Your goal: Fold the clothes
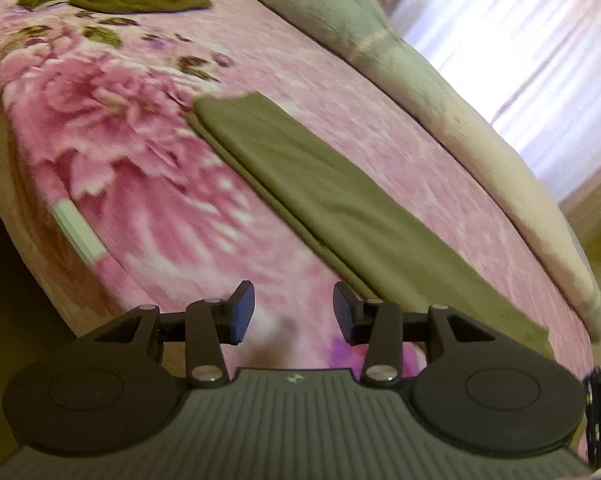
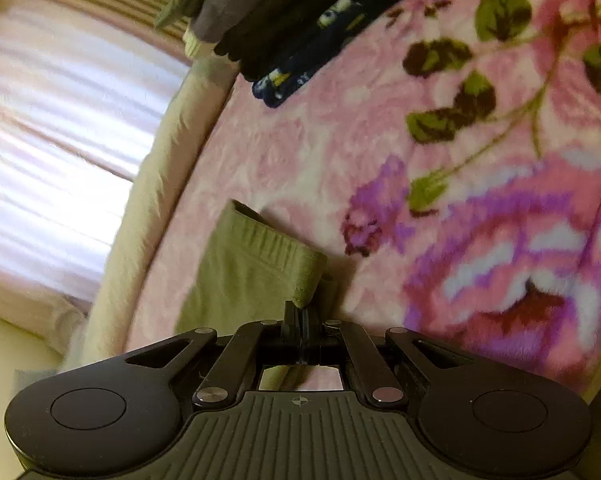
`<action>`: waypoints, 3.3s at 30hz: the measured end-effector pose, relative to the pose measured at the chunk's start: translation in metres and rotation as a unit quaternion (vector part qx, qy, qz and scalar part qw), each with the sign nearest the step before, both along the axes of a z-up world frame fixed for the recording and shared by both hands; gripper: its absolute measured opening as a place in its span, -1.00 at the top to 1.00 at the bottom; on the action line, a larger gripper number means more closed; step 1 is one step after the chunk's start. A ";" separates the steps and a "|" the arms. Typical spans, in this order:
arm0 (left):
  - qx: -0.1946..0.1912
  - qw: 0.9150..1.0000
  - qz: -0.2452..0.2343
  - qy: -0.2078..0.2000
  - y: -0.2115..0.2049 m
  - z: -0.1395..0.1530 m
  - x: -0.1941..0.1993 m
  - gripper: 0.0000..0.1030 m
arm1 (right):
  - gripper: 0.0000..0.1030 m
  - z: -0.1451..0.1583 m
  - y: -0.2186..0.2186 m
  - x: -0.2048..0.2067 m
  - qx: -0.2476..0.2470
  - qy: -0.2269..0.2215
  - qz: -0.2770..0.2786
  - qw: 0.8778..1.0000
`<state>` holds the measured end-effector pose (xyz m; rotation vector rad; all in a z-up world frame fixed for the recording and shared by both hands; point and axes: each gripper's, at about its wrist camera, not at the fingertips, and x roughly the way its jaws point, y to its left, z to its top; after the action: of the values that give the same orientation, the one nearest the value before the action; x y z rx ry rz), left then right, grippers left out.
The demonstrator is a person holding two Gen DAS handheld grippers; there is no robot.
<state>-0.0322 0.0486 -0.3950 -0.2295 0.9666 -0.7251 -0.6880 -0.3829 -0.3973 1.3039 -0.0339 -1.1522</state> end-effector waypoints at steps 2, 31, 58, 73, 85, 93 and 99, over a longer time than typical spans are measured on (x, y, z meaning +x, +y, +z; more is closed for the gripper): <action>-0.011 0.999 0.032 0.004 0.001 0.001 0.022 0.26 | 1.00 -0.002 0.000 0.000 0.004 -0.007 -0.010 1.000; -0.121 0.978 0.140 0.101 -0.012 -0.031 0.139 0.35 | 1.00 -0.003 -0.004 0.007 0.007 0.019 -0.001 1.000; -0.144 0.984 0.090 0.061 0.003 -0.031 0.134 1.00 | 1.00 0.021 -0.016 0.007 -0.008 0.048 0.005 0.999; -0.021 0.997 0.068 -0.028 -0.010 -0.020 0.116 0.71 | 0.93 0.028 0.002 0.010 0.024 0.123 0.025 0.992; 0.019 0.989 -0.094 -0.112 -0.083 0.001 0.043 0.70 | -0.20 0.051 0.059 0.193 -0.174 0.341 0.248 0.890; 0.090 0.980 -0.113 -0.139 -0.064 -0.019 0.003 0.67 | -0.20 0.004 0.105 0.217 -0.158 0.413 0.303 0.844; 0.135 0.976 -0.094 -0.143 -0.059 0.010 -0.034 0.61 | -0.21 0.030 0.126 0.209 -0.135 0.405 0.274 0.862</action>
<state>-0.0658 -0.0103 -0.3846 0.2043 0.8061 -0.7659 -0.4787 -0.2570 -0.3671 0.4448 0.7283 -1.0584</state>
